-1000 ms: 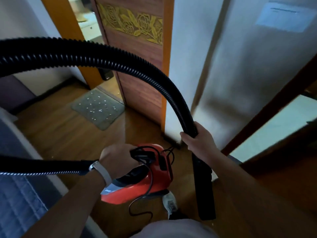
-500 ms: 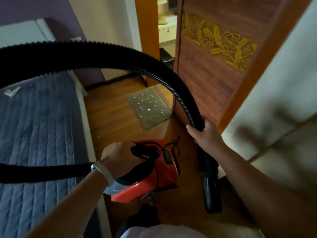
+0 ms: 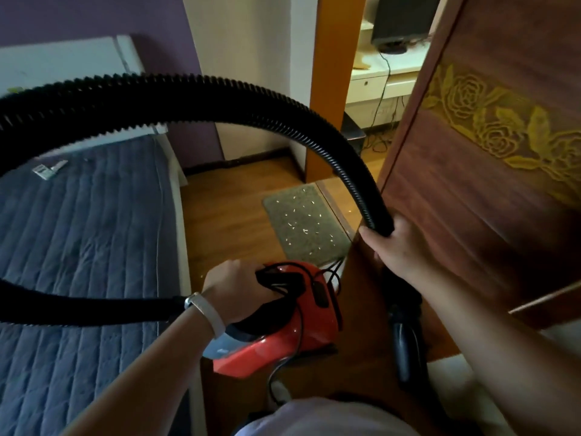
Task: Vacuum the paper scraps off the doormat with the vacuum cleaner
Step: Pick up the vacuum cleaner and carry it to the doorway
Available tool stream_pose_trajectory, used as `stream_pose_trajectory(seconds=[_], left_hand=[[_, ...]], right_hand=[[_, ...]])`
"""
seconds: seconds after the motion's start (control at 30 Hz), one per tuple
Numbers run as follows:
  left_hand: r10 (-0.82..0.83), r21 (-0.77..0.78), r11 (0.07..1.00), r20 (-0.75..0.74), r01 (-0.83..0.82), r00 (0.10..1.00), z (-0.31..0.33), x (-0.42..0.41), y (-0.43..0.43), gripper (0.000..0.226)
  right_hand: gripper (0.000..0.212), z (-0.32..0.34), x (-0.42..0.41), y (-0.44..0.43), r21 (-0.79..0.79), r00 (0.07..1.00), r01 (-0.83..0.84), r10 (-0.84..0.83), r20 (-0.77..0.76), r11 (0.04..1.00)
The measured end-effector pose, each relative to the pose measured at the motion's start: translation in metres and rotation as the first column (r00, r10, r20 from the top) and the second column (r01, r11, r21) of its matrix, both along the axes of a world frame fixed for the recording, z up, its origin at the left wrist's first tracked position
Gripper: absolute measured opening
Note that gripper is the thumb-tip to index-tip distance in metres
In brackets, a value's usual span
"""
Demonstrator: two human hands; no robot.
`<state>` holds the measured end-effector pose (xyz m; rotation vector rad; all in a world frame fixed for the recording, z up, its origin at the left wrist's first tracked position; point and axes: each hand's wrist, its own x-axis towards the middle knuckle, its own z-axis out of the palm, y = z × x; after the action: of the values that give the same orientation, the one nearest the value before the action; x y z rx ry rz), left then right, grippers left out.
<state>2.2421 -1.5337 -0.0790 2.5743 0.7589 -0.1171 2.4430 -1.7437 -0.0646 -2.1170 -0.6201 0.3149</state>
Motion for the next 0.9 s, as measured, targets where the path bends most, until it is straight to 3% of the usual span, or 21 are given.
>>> stream_pose_trajectory(seconds=[0.27, 0.43, 0.73, 0.9], left_hand=[[0.073, 0.032, 0.997, 0.056, -0.075, 0.996, 0.005, 0.051, 0.110, 0.048], [0.166, 0.033, 0.986, -0.007, -0.165, 0.986, -0.011, 0.093, 0.173, 0.044], [0.286, 0.072, 0.957, -0.108, -0.280, 0.952, -0.033, 0.191, 0.297, 0.048], [0.313, 0.106, 0.947, -0.090, -0.303, 0.945, -0.021, 0.240, 0.359, 0.033]], right_hand=[[0.024, 0.005, 0.048, 0.121, 0.047, 0.990, -0.138, 0.139, -0.030, 0.989], [0.017, -0.010, 0.105, 0.187, 0.020, 0.979, -0.201, 0.202, -0.040, 0.979], [0.030, -0.045, 0.232, 0.333, 0.006, 0.963, -0.242, 0.241, -0.123, 0.970], [0.024, -0.035, 0.287, 0.402, 0.036, 0.949, -0.290, 0.292, -0.118, 0.956]])
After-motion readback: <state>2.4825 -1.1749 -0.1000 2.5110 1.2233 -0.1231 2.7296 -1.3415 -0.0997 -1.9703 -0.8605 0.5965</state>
